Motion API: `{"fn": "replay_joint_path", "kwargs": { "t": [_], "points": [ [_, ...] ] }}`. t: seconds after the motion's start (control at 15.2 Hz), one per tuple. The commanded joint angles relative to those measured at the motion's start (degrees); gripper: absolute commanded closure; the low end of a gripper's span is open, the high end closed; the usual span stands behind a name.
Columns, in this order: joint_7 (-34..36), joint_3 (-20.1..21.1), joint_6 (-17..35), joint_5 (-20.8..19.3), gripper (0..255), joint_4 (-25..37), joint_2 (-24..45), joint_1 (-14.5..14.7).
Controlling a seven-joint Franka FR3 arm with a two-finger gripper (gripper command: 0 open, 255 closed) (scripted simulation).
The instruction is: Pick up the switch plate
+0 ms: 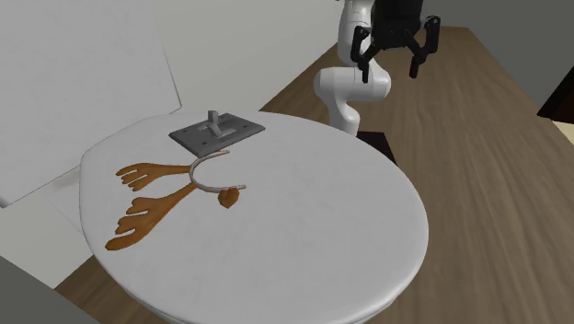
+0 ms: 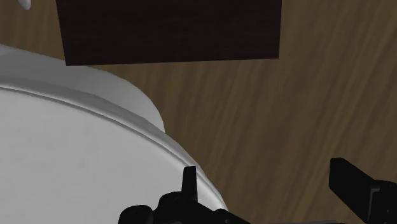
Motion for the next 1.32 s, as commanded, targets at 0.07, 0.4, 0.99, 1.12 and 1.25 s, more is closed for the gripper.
{"fn": "replay_joint_path", "kwargs": {
  "t": [0.07,0.4,0.99,1.12,1.25],
  "points": [
    [-1.45,-1.30,0.32,-0.77,0,0.41,0.79,-0.33],
    [-8.59,-7.74,2.01,-4.09,0,3.44,5.71,-1.59],
    [-21.68,-19.04,4.52,-6.46,0,13.16,18.22,-2.54],
    [-24.72,-21.61,4.82,-6.18,0,16.09,21.61,-2.49],
    [-27.87,-24.19,4.95,-5.50,0,19.32,25.27,-2.43]
  ]
}}
